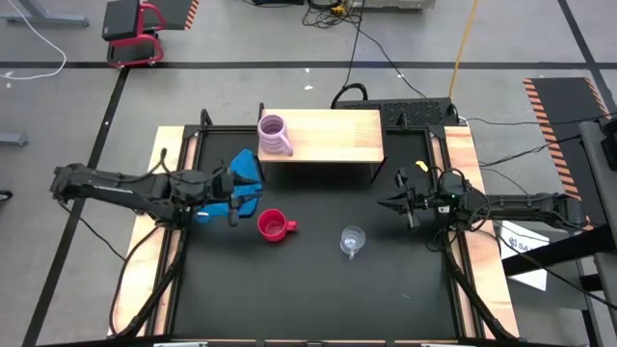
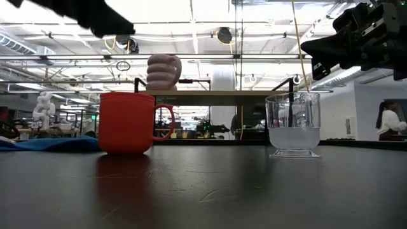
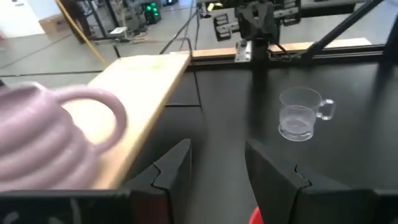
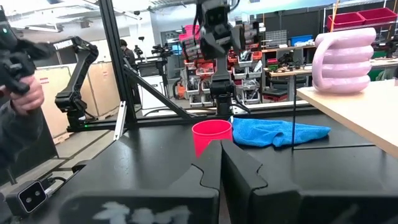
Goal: Stack small to large cups/mugs on shelf
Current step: Put the red mug on the shelf
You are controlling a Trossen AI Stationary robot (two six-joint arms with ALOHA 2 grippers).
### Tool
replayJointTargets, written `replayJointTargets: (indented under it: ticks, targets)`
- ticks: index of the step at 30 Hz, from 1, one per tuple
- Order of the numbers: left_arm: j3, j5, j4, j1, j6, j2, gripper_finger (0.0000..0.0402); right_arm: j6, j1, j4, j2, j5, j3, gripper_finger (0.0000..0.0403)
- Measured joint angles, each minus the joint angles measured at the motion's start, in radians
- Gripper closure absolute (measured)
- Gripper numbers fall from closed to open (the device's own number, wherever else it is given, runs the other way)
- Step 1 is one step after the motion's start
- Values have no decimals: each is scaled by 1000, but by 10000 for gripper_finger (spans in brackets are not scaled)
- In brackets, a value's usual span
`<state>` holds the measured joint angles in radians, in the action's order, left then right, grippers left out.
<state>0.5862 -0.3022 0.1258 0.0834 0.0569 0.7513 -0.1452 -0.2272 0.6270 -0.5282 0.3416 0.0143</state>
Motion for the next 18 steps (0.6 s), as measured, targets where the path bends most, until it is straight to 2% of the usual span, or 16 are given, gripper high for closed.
replayJointTargets:
  ticks: [4, 9, 14, 18]
  targets:
    - [-120, 44, -182, 0, -61, 1, 250, 0, 0, 0, 0, 0, 0, 403]
    - [-252, 43, -362, 7, -270, 1, 250, 0, 0, -8, 0, 0, 0, 403]
    - [-374, 13, -435, 48, -374, 1, 250, 8, 0, -11, 0, 0, 0, 403]
    - [-409, -19, -441, 68, -472, 1, 250, 8, 0, -11, 0, 0, 0, 403]
